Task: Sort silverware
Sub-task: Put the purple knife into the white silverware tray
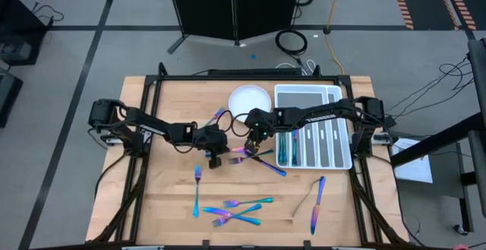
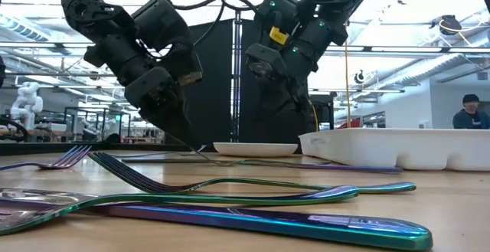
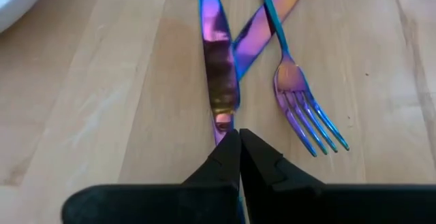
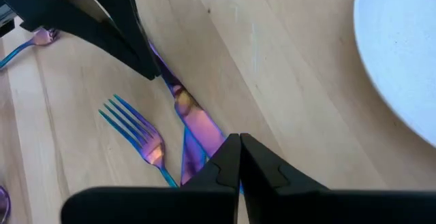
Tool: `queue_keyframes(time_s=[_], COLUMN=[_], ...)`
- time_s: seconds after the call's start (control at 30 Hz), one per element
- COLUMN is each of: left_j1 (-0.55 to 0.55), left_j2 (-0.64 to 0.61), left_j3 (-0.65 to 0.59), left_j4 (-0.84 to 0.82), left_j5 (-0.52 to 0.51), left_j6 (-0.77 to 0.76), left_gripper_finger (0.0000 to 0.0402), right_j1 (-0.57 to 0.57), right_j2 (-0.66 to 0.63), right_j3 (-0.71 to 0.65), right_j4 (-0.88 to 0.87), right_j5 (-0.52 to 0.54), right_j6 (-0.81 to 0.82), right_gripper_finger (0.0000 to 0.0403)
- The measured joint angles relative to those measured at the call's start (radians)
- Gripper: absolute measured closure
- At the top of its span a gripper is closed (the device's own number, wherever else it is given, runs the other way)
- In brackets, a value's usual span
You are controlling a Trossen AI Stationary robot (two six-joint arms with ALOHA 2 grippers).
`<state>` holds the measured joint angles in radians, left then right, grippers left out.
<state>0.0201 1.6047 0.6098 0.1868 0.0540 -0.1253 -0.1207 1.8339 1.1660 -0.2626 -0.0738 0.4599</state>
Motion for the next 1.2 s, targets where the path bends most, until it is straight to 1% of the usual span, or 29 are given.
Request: queue_keyframes(time_s=[0.1,0.2,0.3,0.43,0.5,0.57,0.67,0.8,0.93,1.2], left_j1=[0.001,0.001,0.001,-0.002,-0.007,-0.015,-0.03,-0.035,-0.035,-0.035], left_j2=[-0.008,-0.051,-0.14,-0.265,-0.31,-0.337,-0.34,-0.318,-0.293,-0.247], left_j3=[0.0,0.002,0.002,0.001,-0.014,-0.047,-0.092,-0.122,-0.124,-0.123], left_j4=[-0.001,-0.05,-0.184,-0.415,-0.463,-0.473,-0.469,-0.41,-0.394,-0.371], left_j5=[0.003,0.005,0.005,0.03,0.064,0.1,0.103,0.096,0.048,0.046], left_j6=[0.0,-0.001,-0.001,0.004,0.008,0.003,0.0,-0.008,0.002,0.017], left_gripper_finger=[0.04,0.04,0.04,0.04,0.04,0.04,0.04,0.04,0.04,0.04], right_j1=[0.005,0.016,0.029,0.043,0.046,0.046,0.045,0.045,0.045,0.045], right_j2=[-0.001,-0.001,-0.001,-0.002,-0.002,-0.002,-0.002,-0.002,-0.002,-0.002], right_j3=[0.0,0.0,0.001,0.001,0.001,0.001,0.001,0.001,0.001,0.002], right_j4=[0.001,0.001,-0.003,-0.001,0.001,0.005,0.006,0.015,0.027,0.032], right_j5=[0.0,-0.004,-0.005,-0.003,-0.003,-0.002,-0.001,0.002,0.002,0.002], right_j6=[0.0,0.0,0.0,0.001,0.001,0.002,0.001,0.006,0.011,0.011], right_gripper_finger=[0.0403,0.0403,0.0403,0.0403,0.0403,0.0403,0.0403,0.0403,0.0403,0.0403])
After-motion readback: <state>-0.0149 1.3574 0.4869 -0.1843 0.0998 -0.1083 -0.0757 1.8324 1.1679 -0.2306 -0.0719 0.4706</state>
